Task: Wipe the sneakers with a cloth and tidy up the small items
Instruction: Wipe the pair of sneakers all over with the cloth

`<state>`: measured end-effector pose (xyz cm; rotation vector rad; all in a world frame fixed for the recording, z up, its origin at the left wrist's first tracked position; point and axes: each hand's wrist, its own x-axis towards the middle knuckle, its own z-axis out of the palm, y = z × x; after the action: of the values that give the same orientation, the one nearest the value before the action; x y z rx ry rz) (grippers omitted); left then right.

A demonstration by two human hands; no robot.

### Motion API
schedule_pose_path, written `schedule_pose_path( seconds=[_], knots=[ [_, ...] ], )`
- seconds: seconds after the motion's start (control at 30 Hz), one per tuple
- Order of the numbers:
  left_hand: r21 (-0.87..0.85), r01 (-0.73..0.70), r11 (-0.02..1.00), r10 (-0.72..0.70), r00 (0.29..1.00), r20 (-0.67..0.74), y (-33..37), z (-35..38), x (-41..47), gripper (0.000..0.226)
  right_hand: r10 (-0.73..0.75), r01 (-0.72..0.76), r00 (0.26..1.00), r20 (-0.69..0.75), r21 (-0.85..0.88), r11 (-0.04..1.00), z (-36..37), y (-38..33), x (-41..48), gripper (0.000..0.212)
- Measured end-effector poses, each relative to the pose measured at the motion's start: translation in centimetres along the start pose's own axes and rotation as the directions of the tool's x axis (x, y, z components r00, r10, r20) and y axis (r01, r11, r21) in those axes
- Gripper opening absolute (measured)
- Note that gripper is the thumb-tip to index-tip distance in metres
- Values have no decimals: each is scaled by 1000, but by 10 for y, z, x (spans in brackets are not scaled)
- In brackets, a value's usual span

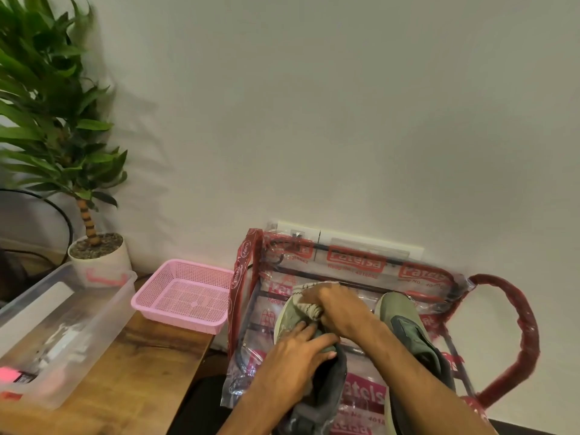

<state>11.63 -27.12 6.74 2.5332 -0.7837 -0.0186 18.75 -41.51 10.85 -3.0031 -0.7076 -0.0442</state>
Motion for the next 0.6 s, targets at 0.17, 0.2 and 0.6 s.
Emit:
schedule_pose_path(
  seconds=[0.17, 0.2, 0.6],
  knots=[
    [12, 22, 1000, -22, 1000, 22, 2, -1, 1, 40, -20, 20, 1000, 6, -129, 991, -4, 25, 0, 42],
    [11, 20, 1000, -21, 1000, 20, 3, -1, 2, 40, -5, 2, 1000, -15, -188, 982, -5, 24, 2, 39],
    [-42, 20, 999, -19, 1000, 21, 0, -3, 5, 33, -103, 107, 994, 30, -261, 959, -9, 7, 9, 35]
  ],
)
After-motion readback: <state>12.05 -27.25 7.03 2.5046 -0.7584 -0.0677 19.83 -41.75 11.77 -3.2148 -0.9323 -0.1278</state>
